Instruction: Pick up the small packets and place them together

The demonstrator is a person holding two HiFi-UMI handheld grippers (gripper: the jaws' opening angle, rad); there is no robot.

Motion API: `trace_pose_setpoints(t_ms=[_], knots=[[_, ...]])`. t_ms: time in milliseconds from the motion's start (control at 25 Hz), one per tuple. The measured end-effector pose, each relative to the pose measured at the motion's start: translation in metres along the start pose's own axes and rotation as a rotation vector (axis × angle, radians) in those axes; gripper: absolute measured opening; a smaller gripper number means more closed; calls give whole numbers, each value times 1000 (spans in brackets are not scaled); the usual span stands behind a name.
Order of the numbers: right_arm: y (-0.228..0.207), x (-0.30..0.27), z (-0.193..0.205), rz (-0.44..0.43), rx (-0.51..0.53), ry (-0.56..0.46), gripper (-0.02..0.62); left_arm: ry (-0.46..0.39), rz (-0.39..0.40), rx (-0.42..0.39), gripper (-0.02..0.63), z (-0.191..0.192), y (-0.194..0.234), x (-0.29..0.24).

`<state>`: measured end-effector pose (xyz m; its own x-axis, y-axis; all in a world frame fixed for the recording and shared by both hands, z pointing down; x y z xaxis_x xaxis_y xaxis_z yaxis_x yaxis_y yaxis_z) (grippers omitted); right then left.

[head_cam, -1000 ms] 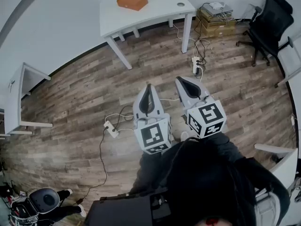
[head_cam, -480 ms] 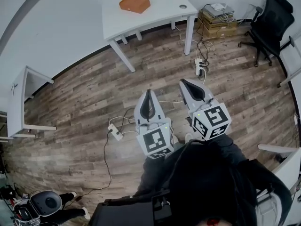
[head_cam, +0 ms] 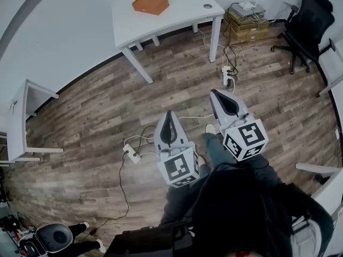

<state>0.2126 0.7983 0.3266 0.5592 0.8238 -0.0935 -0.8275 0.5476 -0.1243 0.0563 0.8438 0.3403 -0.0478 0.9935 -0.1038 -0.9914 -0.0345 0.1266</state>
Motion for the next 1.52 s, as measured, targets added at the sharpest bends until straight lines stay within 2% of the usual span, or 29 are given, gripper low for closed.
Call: trace_pose_setpoints(t_ms=[320, 680, 880, 1240, 1520], knots=[[-56, -89, -13, -45, 15, -4, -5, -26, -62, 7, -3, -15, 12, -96], [-140, -173, -36, -118, 26, 7, -5, -81, -142, 23, -3, -41, -6, -206], [-170, -206, -34, -132, 18, 38, -5, -80, -110, 71, -3, -41, -17, -248], [-203, -264, -36, -133, 21, 37, -5, -113, -74, 25, -3, -53, -14, -322], [-226, -345, -42, -88, 25, 31, -5, -138, -38, 4, -3, -64, 20, -406]])
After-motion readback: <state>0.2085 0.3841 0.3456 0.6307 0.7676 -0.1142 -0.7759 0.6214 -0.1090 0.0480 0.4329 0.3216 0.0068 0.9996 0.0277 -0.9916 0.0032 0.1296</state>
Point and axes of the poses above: the fingertips, and each gripper's own axes: x backward along the fingers, y to its left, z out of its underside, the point moved 4 cm from there along x, backward along the fingers, and after that the axes turned 2 degrees about x, right-handed, at the moved point
